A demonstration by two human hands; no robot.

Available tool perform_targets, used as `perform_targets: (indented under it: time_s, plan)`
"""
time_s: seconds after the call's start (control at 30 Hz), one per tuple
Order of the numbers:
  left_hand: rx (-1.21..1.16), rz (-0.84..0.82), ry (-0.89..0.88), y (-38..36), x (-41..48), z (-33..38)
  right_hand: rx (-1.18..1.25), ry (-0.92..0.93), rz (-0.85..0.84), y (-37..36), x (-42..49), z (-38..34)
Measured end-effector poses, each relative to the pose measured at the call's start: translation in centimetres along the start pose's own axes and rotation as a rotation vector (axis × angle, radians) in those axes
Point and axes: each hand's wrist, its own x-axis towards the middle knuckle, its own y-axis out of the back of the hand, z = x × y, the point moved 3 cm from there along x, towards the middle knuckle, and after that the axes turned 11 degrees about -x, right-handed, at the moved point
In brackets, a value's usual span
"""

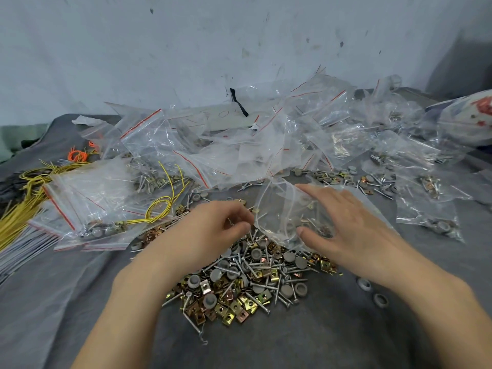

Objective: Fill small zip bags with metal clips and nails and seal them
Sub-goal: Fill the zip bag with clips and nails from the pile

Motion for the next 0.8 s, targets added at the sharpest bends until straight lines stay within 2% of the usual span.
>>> perform_targets:
  time_s: [0.17, 0.33, 0.57, 0.8]
  plan:
    - [0.241, -0.065, -0.052, -2.1, -0.9, -0.1, 0.003, -0.009, -0.008, 0.1, 0.0, -0.3]
    - [0.476, -0.011, -0.042, -2.7, -0.9, -0.6, -0.008, -0.011, -0.014, 0.0, 0.1, -0.3]
    - [0.439, 0.006, -0.053, -2.4, -0.7, -0.8, -0.021, -0.014, -0.019, -0.1, 0.3, -0.1]
    - [0.426, 0.129, -0.092, -2.1, -1.0, -0.5, -0.012, -0.012, -0.018, -0.1, 0.3, -0.1]
